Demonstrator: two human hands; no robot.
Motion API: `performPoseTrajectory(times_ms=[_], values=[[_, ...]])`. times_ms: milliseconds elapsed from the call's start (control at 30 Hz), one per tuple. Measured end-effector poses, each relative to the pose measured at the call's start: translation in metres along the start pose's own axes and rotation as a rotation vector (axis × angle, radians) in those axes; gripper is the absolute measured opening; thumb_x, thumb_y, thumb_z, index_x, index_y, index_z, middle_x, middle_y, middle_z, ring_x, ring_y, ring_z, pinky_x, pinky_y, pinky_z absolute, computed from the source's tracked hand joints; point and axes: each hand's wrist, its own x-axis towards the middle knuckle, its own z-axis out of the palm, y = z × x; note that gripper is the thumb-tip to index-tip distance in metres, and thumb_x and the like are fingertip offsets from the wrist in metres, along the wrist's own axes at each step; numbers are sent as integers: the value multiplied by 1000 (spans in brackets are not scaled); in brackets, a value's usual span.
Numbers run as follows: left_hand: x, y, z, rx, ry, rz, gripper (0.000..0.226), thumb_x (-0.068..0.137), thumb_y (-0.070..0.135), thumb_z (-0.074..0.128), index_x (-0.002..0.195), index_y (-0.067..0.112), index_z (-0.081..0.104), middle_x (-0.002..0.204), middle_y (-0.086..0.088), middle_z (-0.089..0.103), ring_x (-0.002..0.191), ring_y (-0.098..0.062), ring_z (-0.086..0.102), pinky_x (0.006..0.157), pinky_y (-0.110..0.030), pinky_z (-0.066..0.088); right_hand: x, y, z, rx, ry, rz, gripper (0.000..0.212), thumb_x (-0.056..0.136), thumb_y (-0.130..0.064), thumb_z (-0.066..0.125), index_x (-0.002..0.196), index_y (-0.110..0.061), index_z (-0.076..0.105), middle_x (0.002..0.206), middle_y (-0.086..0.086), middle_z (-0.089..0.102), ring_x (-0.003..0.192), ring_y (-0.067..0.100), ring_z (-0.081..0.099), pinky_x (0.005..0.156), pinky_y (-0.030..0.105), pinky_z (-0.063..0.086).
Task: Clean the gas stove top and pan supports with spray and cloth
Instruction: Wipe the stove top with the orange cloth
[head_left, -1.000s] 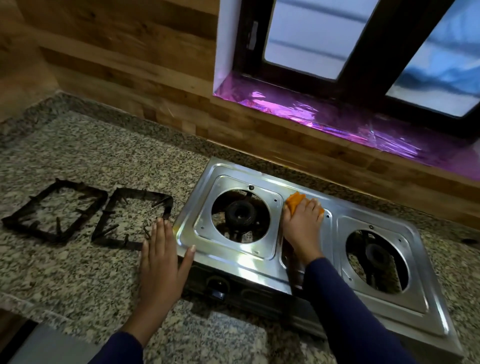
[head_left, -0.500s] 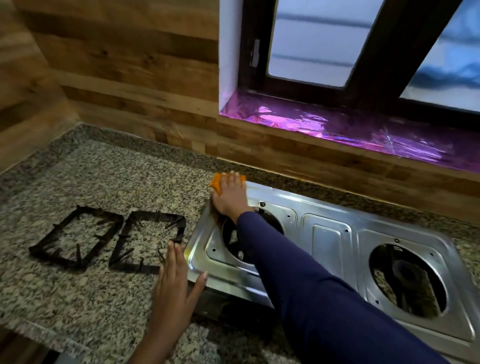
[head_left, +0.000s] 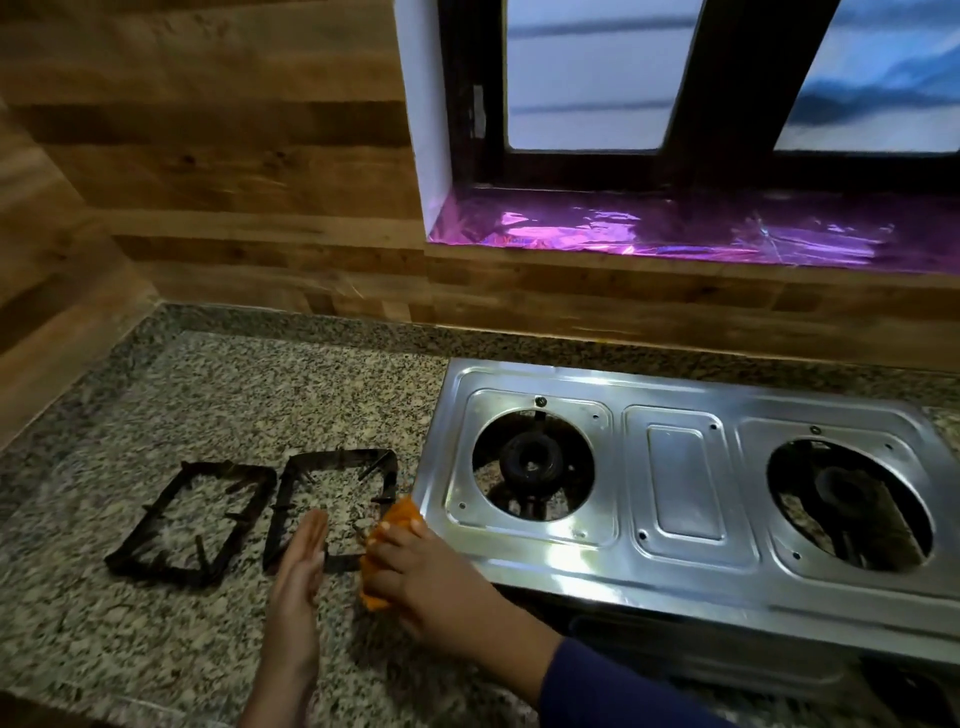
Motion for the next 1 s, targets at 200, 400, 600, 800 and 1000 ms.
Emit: performPoseTrajectory(times_ms=[200, 400, 600, 800, 1000], values=[[15, 22, 28, -15, -137, 21, 68, 86, 58, 34, 143, 22, 45, 144, 4, 50, 133, -7, 44, 113, -34, 30, -8, 26, -15, 80, 80, 141, 48, 96, -25, 56, 142, -13, 46, 153, 17, 37, 140, 35, 34, 117, 50, 26], [13, 30, 39, 41, -229, 44, 79, 75, 76, 35, 136, 28, 52, 143, 6, 52, 134, -9, 44, 109, -30, 31, 17, 42, -35, 50, 233, 579, 53, 97, -31, 51, 145, -11, 40, 158, 22, 24, 147, 38, 21, 119, 48, 16], [19, 27, 56, 147, -319, 75, 58, 94, 67, 33, 132, 31, 57, 140, 5, 54, 131, -10, 46, 105, -30, 35, -76, 7, -31, 64, 232, 378, 44, 89, -28, 57, 131, -16, 54, 140, 12, 51, 129, 30, 48, 108, 41, 38], [21, 23, 72, 111, -469, 4, 66, 94, 65, 28, 140, 23, 50, 144, 11, 47, 134, -3, 39, 102, -16, 30, -179, 37, -58, -36, 602, 884, 33, 86, -25, 54, 118, -23, 63, 123, 1, 61, 110, 25, 58, 96, 41, 46], [32, 28, 62, -31, -574, -133, 103, 65, 95, 36, 140, 25, 49, 148, 1, 47, 136, -17, 44, 116, -46, 30, -150, 32, -46, -189, 563, 1042, 35, 88, -35, 54, 115, -16, 64, 119, 7, 60, 108, 28, 54, 95, 45, 44]])
